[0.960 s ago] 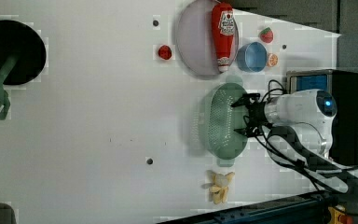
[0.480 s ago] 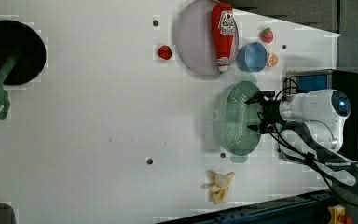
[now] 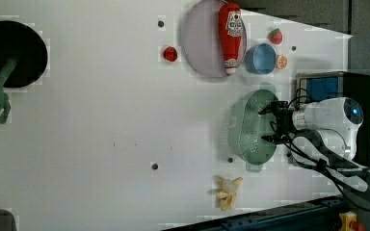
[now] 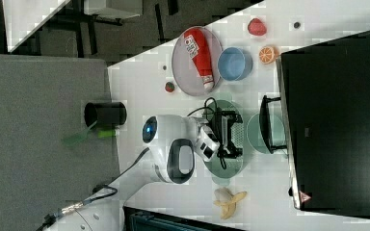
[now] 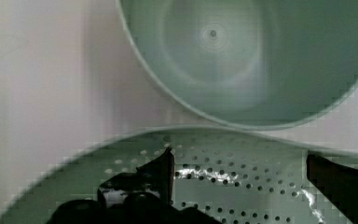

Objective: Drag strainer left to right.

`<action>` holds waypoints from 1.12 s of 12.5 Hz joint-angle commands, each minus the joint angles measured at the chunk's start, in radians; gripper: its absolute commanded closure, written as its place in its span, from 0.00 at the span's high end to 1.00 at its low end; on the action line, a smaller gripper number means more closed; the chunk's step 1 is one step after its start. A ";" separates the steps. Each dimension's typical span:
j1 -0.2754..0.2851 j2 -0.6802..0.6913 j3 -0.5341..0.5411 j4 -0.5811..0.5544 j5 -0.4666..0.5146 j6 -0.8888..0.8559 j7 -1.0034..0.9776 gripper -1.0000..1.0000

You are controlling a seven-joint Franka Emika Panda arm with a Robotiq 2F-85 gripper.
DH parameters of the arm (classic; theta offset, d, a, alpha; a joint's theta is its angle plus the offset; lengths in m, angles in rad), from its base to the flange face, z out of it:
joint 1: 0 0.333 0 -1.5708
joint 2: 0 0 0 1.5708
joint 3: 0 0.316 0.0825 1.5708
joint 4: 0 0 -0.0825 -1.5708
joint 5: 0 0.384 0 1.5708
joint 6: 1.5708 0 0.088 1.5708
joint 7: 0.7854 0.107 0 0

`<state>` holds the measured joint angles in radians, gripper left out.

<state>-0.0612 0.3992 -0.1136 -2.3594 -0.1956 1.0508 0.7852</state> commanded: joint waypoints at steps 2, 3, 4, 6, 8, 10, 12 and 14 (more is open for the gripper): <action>0.009 -0.141 0.028 0.012 0.012 -0.044 -0.186 1.00; 0.009 -0.202 0.034 0.013 0.012 -0.077 -0.289 1.00; 0.009 -0.265 0.037 0.021 0.013 -0.125 -0.387 1.00; 0.010 -0.389 0.050 0.061 0.022 -0.291 -0.519 1.00; 0.012 -0.497 0.074 0.129 0.071 -0.480 -0.550 1.00; 0.016 -0.582 0.106 0.216 0.142 -0.661 -0.559 1.00; 0.016 -0.639 0.111 0.304 0.172 -0.839 -0.637 1.00; 0.015 -0.663 0.105 0.376 0.170 -0.929 -0.767 1.00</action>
